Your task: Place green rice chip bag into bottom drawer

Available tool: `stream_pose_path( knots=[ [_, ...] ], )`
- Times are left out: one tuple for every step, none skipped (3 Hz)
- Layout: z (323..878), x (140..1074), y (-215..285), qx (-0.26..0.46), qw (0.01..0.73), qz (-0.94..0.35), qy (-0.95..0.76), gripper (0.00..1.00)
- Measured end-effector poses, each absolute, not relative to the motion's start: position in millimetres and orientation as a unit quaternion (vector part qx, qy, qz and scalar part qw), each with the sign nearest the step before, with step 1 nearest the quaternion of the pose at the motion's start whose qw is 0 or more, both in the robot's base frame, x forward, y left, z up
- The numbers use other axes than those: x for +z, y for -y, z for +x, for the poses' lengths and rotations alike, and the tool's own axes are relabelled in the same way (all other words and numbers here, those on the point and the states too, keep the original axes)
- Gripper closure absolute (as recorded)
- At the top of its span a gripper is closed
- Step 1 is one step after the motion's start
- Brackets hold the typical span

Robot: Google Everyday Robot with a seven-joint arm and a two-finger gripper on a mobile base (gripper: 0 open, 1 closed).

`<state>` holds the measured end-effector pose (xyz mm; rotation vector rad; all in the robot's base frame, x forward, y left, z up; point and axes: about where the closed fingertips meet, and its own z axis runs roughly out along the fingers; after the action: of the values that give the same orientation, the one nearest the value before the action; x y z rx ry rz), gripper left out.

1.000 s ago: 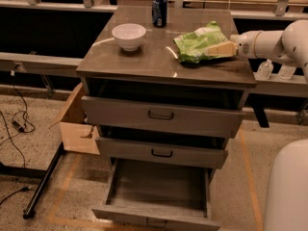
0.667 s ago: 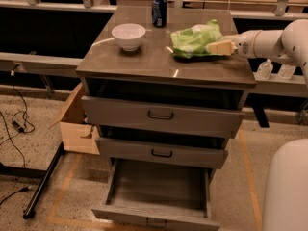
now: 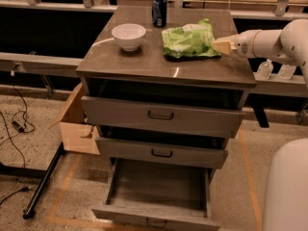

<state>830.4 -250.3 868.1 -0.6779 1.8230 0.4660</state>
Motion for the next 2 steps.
stream_pose_path(
  knots=[
    [830.1,868.1,248.7,0.193,0.542,-0.288,-0.766,1.0],
    [829.2,869.1,249.8,0.188,0.545,-0.287,-0.765,1.0]
  ],
)
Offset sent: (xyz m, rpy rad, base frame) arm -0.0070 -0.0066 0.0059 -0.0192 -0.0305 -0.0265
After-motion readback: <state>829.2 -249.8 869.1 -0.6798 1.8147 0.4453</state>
